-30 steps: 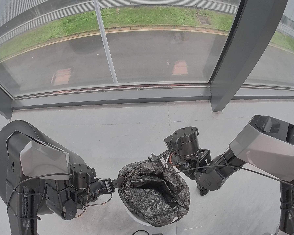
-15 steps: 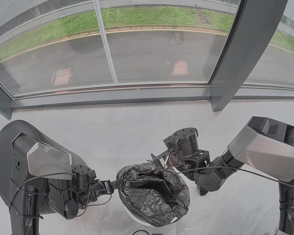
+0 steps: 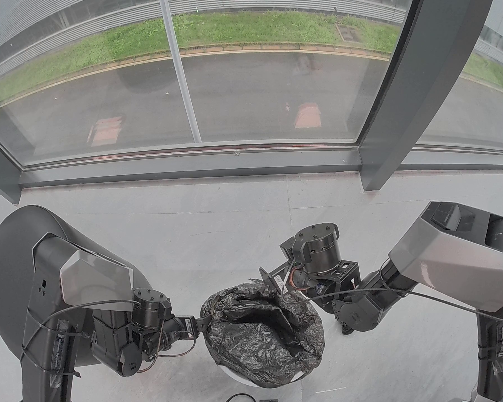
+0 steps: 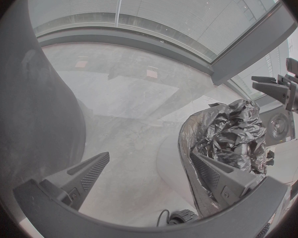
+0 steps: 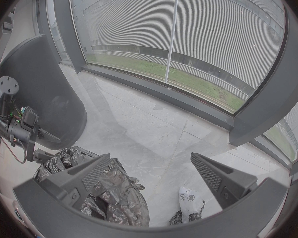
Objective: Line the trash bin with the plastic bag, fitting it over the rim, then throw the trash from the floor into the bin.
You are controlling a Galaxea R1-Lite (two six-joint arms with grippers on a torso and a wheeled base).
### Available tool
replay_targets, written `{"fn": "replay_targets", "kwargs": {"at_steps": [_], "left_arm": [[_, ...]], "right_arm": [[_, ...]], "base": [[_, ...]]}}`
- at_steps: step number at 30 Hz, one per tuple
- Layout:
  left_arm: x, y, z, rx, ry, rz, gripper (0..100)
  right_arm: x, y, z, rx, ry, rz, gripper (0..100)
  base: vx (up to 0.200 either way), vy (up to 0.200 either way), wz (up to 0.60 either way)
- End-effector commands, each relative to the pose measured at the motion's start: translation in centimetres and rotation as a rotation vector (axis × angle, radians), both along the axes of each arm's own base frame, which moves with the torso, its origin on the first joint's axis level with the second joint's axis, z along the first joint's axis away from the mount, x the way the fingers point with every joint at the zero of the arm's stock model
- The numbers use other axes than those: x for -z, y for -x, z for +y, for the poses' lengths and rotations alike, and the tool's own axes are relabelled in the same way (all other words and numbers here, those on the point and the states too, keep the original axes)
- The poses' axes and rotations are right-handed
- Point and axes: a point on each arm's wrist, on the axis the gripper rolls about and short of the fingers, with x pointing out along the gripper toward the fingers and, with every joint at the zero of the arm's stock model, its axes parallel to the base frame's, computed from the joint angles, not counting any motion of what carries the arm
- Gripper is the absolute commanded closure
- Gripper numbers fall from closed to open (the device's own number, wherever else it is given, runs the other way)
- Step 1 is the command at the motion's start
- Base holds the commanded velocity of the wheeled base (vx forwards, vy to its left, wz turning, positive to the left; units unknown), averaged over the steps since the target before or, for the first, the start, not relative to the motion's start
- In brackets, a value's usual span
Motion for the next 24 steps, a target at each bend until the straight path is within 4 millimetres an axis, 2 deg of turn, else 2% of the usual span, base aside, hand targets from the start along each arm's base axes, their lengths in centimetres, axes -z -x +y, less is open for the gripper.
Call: {"fn": "replay_targets", "kwargs": {"at_steps": [1, 6, 9, 14, 24], "left_arm": [[0.2, 0.4, -0.2, 0.0, -0.025, 0.007, 0], [-1.0, 1.8, -0.1, 0.009, -0.006, -0.014, 0], [-1.8, 2.5, 0.0, 0.015, 0.005, -0.034, 0], [-2.8, 3.3, 0.1, 0.017, 0.032, -0.048, 0], [-4.9, 3.4, 0.1, -0.005, 0.1, -0.09, 0]], "right_arm": [[-0.3, 1.0, 0.2, -0.018, 0.002, 0.005, 0], [-1.2, 3.9, -0.8, -0.075, 0.003, 0.057, 0], [-1.3, 4.8, -1.5, -0.112, 0.011, 0.09, 0], [0.3, 4.6, -1.6, -0.108, 0.036, 0.123, 0], [3.7, 3.7, -1.4, -0.095, 0.08, 0.182, 0]], "base": [[0.0, 0.0, 0.0], [0.0, 0.0, 0.0], [0.0, 0.0, 0.0], [0.0, 0.0, 0.0], [0.0, 0.0, 0.0]]}}
